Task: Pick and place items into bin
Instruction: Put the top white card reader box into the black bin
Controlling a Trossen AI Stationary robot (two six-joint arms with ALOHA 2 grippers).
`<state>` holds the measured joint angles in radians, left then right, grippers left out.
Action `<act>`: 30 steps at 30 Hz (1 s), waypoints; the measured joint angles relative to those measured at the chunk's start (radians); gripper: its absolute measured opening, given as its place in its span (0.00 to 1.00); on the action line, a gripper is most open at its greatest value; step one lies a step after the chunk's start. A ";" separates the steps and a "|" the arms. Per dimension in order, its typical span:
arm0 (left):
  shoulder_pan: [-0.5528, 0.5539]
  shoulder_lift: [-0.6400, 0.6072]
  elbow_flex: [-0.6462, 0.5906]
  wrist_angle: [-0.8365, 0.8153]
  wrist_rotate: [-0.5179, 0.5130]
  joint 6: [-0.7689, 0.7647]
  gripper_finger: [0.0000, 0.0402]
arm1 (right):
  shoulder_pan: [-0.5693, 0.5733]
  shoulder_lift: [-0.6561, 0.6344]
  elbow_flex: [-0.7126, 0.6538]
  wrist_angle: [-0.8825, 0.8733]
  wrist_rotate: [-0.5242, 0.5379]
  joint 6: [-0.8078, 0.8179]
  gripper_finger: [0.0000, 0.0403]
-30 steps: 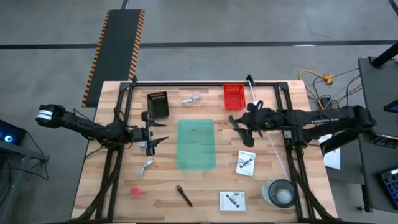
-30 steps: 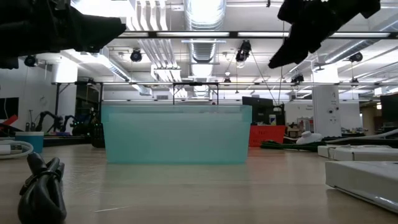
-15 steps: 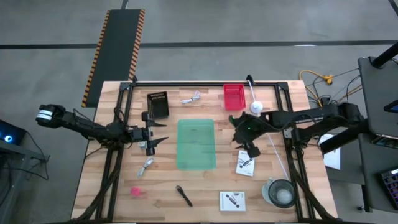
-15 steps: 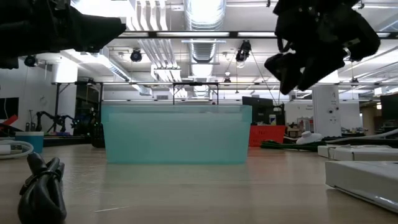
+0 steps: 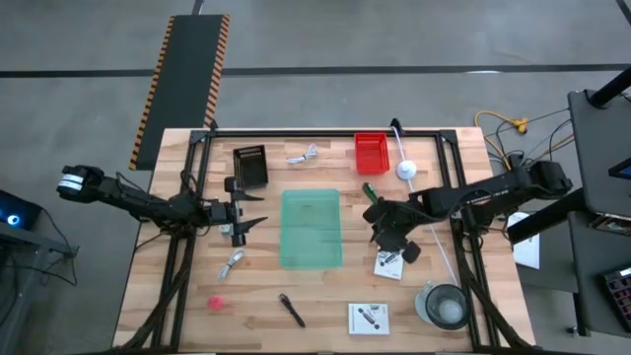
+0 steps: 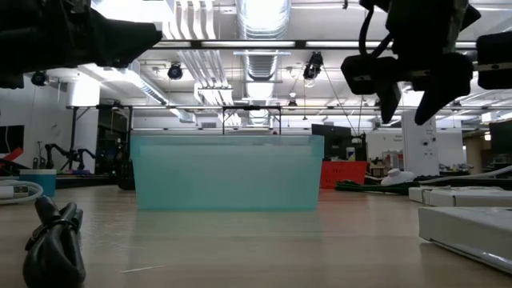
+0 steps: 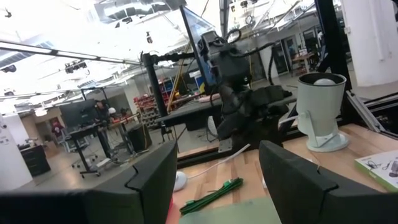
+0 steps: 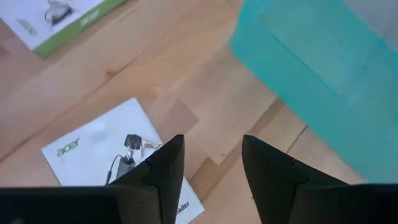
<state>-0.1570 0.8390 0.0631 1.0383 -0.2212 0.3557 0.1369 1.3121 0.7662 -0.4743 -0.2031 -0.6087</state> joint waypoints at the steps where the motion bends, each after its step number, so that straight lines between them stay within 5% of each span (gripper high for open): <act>1: 0.000 -0.001 0.000 -0.002 0.000 0.000 0.53 | 0.011 0.007 0.000 0.000 0.013 -0.003 0.36; 11: 0.000 -0.001 0.000 0.001 0.000 0.000 0.53 | 0.102 0.047 0.023 0.002 0.106 0.059 0.34; 18: 0.000 0.003 0.001 0.001 0.000 0.000 0.53 | 0.111 0.045 0.083 0.013 0.159 0.346 0.33; 25: 0.000 0.004 0.002 0.000 0.000 0.000 0.53 | 0.119 0.053 0.093 -0.049 0.157 0.178 0.33; 30: 0.000 0.004 0.002 0.001 0.000 0.000 0.53 | 0.101 0.101 0.104 -0.066 0.180 0.202 0.31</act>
<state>-0.1570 0.8429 0.0647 1.0388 -0.2211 0.3557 0.2379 1.4130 0.8705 -0.5399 -0.0235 -0.4068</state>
